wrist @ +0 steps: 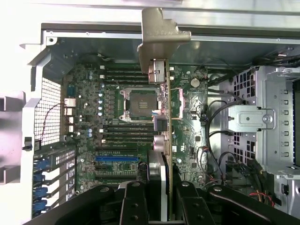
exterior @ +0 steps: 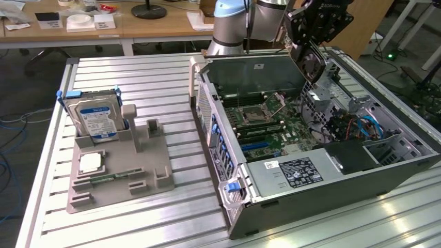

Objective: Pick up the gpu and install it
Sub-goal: 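Pick up the gpu and move the gpu toward the slot, then insert the gpu into the slot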

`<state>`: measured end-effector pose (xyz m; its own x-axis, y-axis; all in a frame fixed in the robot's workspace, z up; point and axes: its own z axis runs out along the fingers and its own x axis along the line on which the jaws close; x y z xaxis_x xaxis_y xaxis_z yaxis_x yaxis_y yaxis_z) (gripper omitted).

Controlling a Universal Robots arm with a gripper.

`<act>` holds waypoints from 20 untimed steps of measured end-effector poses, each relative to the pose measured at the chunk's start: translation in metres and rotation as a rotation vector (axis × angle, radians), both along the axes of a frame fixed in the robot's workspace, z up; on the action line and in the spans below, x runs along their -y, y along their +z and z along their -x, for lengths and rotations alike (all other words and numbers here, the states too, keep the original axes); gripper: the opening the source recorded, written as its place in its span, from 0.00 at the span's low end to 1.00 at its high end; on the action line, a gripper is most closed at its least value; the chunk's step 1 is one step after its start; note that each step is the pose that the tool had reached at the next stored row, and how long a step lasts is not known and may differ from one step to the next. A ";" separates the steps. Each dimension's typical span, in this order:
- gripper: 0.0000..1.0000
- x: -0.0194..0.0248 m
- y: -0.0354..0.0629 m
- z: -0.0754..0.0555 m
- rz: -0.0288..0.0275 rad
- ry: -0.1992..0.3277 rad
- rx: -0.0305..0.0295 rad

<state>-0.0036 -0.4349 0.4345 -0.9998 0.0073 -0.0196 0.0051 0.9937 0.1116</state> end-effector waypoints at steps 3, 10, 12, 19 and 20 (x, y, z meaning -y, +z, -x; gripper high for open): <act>0.28 0.0000 0.0000 0.000 0.0000 0.000 0.0000; 0.28 0.0000 0.0000 0.000 0.0000 0.011 0.0000; 0.28 0.0000 0.0000 0.000 0.0001 0.021 0.0000; 0.28 0.0002 0.0000 0.000 -0.0001 0.052 0.0000; 0.28 0.0003 0.0000 0.000 0.0000 0.057 0.0000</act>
<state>-0.0039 -0.4352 0.4345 -0.9986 -0.0494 -0.0196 -0.0513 0.9924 0.1116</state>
